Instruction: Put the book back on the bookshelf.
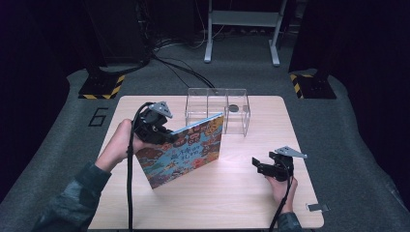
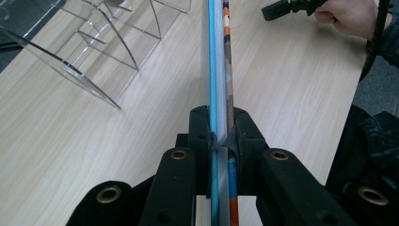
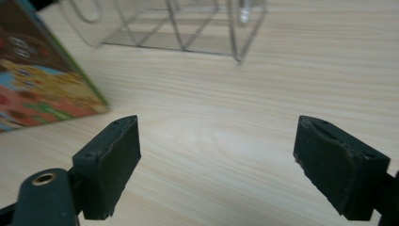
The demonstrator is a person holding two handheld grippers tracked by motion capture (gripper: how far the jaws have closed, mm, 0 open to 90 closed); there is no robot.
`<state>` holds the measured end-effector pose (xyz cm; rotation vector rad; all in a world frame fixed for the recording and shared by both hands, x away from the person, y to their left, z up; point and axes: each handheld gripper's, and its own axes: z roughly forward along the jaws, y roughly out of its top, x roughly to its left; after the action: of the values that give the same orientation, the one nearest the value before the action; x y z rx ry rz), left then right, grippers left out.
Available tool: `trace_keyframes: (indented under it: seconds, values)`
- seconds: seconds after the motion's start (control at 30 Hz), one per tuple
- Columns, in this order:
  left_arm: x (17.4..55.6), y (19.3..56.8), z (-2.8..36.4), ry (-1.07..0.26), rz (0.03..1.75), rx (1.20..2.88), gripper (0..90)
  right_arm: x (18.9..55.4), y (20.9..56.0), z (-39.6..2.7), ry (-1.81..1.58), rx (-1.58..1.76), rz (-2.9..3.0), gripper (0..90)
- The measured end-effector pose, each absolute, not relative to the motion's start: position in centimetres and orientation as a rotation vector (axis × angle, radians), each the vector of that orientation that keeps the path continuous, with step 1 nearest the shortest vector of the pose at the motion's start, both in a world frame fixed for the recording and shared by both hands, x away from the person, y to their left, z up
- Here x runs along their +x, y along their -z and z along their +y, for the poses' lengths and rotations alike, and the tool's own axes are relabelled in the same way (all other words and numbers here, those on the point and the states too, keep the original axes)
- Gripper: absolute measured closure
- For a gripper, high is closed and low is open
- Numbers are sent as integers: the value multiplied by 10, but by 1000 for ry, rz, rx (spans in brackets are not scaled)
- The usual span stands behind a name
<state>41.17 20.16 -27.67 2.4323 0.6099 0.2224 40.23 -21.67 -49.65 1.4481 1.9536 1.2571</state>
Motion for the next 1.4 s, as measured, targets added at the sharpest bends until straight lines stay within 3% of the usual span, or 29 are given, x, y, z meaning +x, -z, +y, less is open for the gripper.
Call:
trace_keyframes:
  seconds: [0.17, 1.0, 1.4]
  values:
    - [411, 266, 212, -249, 651, 2397, 808, 405, 509, -229, -1058, 1556, 1920, 3]
    - [421, 233, 243, -367, 910, 2294, 807, 419, 529, -237, -834, 1629, 1918, 0]
    - [448, 234, 225, -357, 1043, 2267, 807, 419, 530, -238, -832, 1624, 1915, 0]
